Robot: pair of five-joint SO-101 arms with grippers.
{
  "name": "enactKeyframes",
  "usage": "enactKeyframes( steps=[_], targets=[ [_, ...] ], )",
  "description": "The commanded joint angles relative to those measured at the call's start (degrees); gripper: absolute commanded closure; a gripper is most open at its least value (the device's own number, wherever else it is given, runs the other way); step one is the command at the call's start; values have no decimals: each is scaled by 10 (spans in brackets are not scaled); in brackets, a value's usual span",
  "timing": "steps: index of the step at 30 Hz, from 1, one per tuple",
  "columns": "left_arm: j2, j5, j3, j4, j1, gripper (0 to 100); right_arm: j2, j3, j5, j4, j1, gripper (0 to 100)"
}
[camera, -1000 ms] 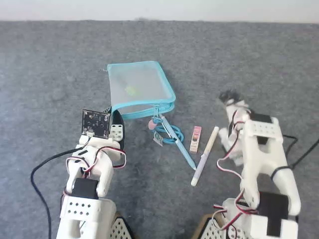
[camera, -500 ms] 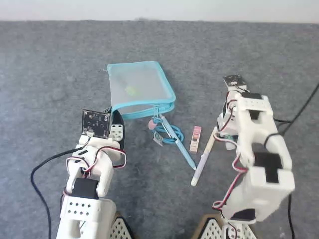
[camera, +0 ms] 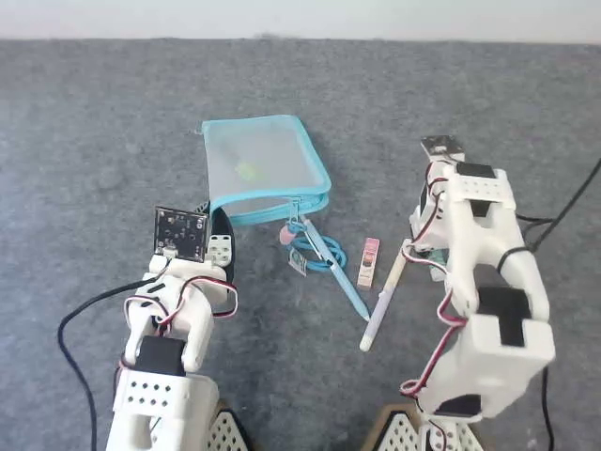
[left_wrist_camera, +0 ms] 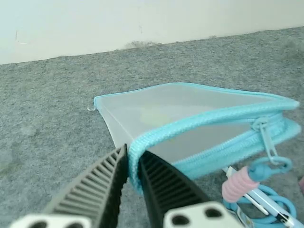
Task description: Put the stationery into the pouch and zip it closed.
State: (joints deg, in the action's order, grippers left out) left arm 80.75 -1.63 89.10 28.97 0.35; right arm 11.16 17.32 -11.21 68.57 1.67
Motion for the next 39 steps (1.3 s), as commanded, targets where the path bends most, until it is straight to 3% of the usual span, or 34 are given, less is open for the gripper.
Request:
enactKeyframes(
  steps=[1, 15, 22, 29, 34, 39],
  targets=[
    [11, 4, -11, -6, 0, 989, -75, 17, -28, 18, -7, 800],
    [11, 4, -11, -6, -4, 989, -93, 116, -54, -35, -4, 806],
    [11, 4, -10, -6, -4, 989, -94, 152, -54, -126, -6, 952],
    [11, 4, -10, -6, -4, 989, -100, 152, -55, -123, -5, 980],
    [11, 4, -10, -6, -4, 989, -134, 127, -73, -29, -3, 991],
    [11, 4, -10, -6, 1, 989, -299, 94, -77, 113, -39, 991]
  ],
)
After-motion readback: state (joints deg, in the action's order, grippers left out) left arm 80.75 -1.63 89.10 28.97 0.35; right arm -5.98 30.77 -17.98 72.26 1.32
